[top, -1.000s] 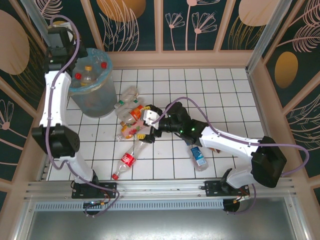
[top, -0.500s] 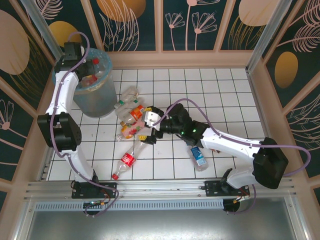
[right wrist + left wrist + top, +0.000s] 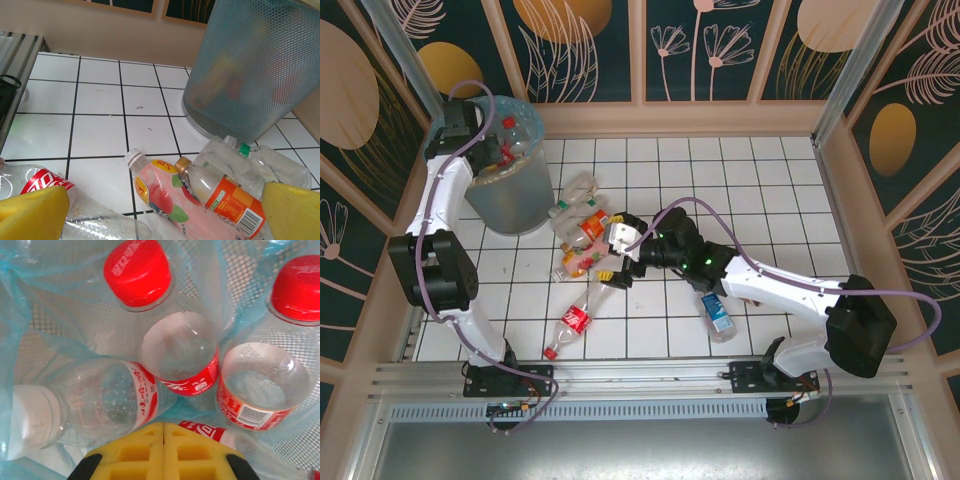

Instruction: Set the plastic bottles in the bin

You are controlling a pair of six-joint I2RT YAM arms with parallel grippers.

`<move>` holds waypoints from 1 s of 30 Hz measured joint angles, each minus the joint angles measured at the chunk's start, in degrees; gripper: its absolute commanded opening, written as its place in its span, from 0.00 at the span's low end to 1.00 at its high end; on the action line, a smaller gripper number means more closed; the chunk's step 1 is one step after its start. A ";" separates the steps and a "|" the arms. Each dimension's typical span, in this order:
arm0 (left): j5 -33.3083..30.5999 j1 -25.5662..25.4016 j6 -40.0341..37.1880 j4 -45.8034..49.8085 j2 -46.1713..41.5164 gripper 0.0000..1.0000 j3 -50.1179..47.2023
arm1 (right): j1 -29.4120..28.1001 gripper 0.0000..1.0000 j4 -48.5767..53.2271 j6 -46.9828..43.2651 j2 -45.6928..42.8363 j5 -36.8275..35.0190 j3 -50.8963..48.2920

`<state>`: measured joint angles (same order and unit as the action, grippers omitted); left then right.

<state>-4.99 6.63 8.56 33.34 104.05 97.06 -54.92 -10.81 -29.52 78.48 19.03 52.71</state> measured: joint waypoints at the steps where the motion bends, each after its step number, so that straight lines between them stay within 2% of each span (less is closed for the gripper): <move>1: 0.04 0.15 0.00 0.02 0.00 0.00 0.00 | 0.00 0.99 0.13 0.00 0.00 -0.17 0.00; 4: 0.90 0.37 0.04 0.48 -0.04 0.00 0.02 | -0.02 0.99 0.81 0.00 0.02 -0.79 0.07; 8: 2.51 0.35 0.15 2.27 -0.09 0.25 2.89 | -0.07 0.99 2.99 -0.33 0.46 -1.05 1.33; 10: 3.15 0.35 0.70 2.23 -1.11 0.33 5.25 | -0.07 0.99 4.46 -1.03 0.81 -1.01 2.43; 16: 5.09 0.35 1.64 -1.68 -12.79 0.35 3.74 | -0.74 0.99 9.07 -6.84 2.91 1.70 5.20; 23: 13.03 0.09 1.73 -16.52 -33.53 0.42 -17.09 | -5.53 0.99 17.57 -18.88 13.49 4.57 13.11; 30: 21.49 -2.14 0.42 -26.80 -41.16 0.44 -35.76 | -7.96 0.99 23.28 -28.15 24.20 3.82 18.84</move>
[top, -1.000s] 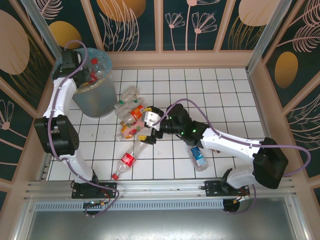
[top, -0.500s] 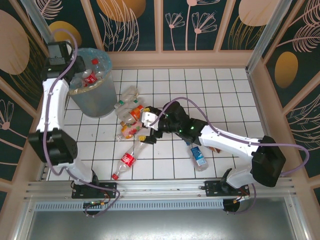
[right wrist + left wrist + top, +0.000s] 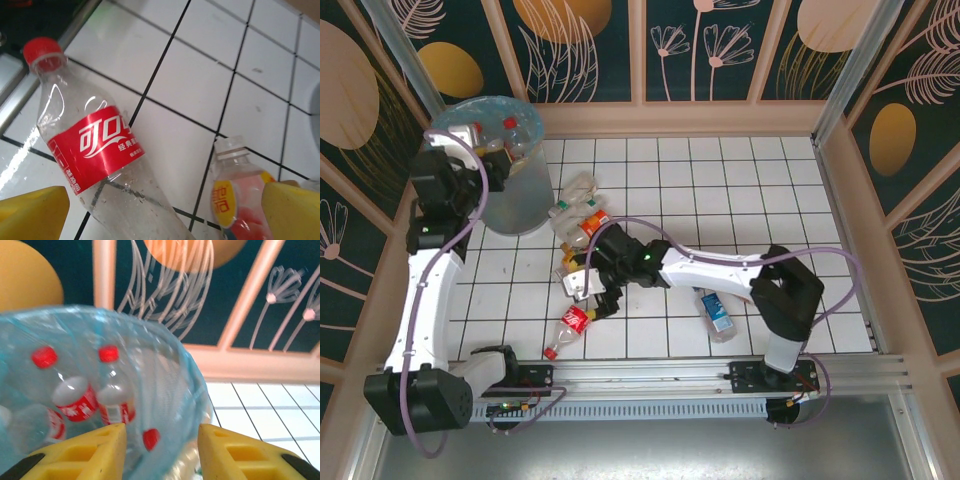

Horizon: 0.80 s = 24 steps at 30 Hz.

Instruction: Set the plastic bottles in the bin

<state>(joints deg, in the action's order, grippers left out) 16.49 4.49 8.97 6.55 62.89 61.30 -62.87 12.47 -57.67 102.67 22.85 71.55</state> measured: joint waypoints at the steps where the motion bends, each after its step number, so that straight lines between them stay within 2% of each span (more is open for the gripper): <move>1: 0.96 -0.20 -0.15 -0.83 -0.31 0.44 -1.33 | -0.11 0.99 0.52 -0.85 1.11 -0.28 0.61; 9: 6.54 -0.70 -0.39 -6.75 -1.25 0.44 -4.04 | -0.26 0.97 3.67 -5.95 7.89 -1.99 5.22; 16: 7.78 -0.70 -0.37 -8.57 -1.86 0.44 -4.70 | -0.26 0.91 6.75 -8.50 12.20 -2.99 7.17; 24: 8.35 -0.70 -0.39 -9.40 -1.88 0.45 -4.74 | -0.26 0.69 11.19 -9.57 14.69 -3.30 8.35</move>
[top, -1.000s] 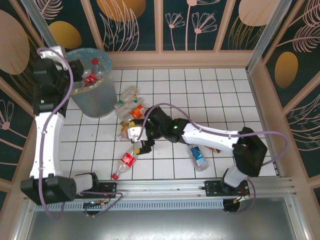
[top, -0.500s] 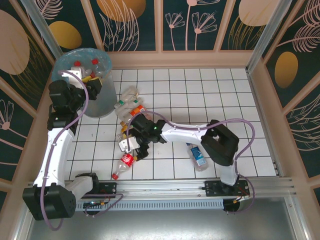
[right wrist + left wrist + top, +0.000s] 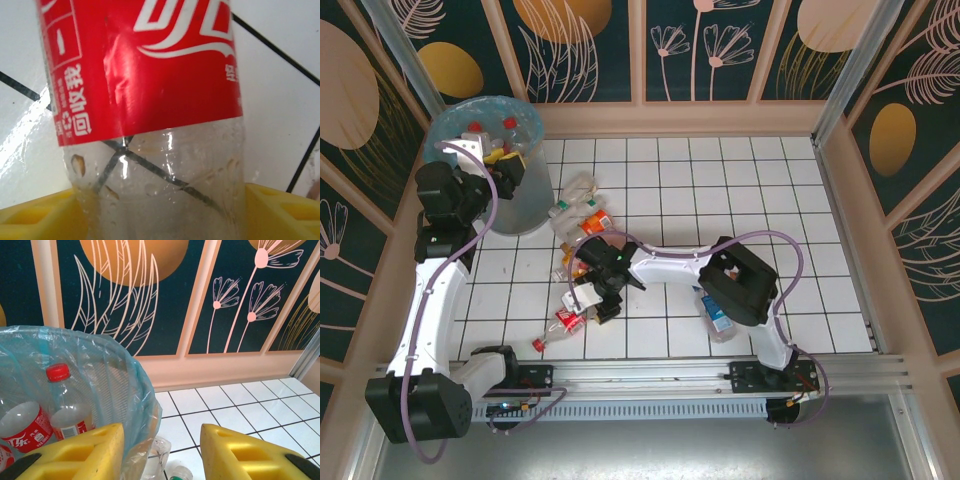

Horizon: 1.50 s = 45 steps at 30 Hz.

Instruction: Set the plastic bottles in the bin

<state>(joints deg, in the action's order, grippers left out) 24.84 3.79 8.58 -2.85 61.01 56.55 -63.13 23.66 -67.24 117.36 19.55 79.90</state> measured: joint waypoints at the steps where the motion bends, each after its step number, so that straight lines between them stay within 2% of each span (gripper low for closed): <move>1: 0.04 0.00 0.02 0.02 0.00 0.45 0.00 | 0.00 0.67 0.44 0.09 0.02 0.04 0.15; 4: 0.07 0.00 0.00 0.00 0.00 0.45 0.00 | 0.02 0.62 1.46 0.17 0.02 0.24 0.63; 8: 0.07 0.00 0.00 0.02 0.00 0.45 0.00 | 0.15 0.59 1.95 1.62 -0.22 0.70 0.48; 11: 0.00 0.00 -0.02 0.02 0.00 0.45 0.02 | 0.70 0.59 0.96 4.31 -3.52 2.29 -2.69; 16: 0.07 -0.52 -0.02 0.04 0.00 0.49 0.31 | 4.22 0.57 -3.78 12.15 -16.35 6.10 -13.18; 23: 1.62 -3.82 -0.37 -0.42 0.44 0.54 2.71 | 14.32 0.56 -15.96 27.50 -38.32 10.34 -29.09; 29: 4.70 -6.47 0.52 -2.51 1.11 0.64 3.93 | 21.79 0.55 -26.01 39.34 -49.68 13.97 -36.87; 35: 9.86 -7.28 4.76 -8.50 1.81 0.75 4.00 | 26.38 0.55 -36.20 49.11 -53.42 19.30 -41.40; 45: 22.82 -12.68 13.88 -20.94 4.50 0.77 4.33 | 28.55 0.55 -51.19 58.86 -53.57 25.24 -44.24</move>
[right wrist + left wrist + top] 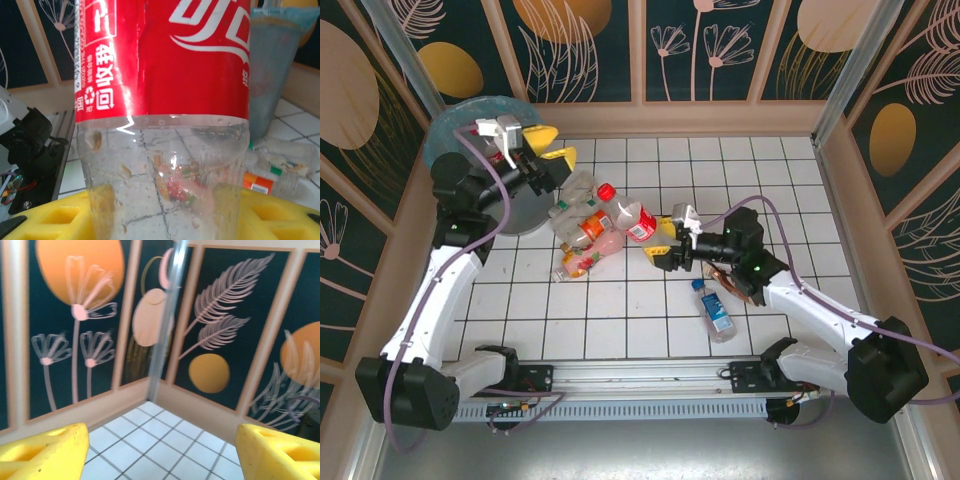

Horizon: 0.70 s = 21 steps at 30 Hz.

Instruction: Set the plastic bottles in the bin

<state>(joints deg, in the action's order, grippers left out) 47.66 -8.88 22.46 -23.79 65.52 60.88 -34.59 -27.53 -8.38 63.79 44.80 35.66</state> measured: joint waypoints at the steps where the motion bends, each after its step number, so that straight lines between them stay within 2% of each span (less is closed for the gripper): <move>1: 1.09 -0.76 0.44 -0.35 0.55 0.76 0.20 | 0.07 0.55 -0.85 0.31 0.09 0.37 0.00; 7: 5.90 -3.87 2.60 -1.66 2.97 0.75 0.74 | 0.11 0.55 -4.46 2.82 2.10 2.80 0.09; 14: 10.64 -5.57 5.84 -4.66 3.32 0.81 0.94 | 0.11 0.55 -6.60 4.59 3.15 3.93 0.55; 21: 13.38 -6.56 6.71 -4.74 3.32 0.72 1.22 | 0.11 0.54 -8.24 6.14 4.76 4.79 1.92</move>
<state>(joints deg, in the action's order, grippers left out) 61.04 -15.44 29.17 -28.53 68.84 62.11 -34.48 -35.77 -2.24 68.55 49.58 37.58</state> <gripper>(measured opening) 0.750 0.548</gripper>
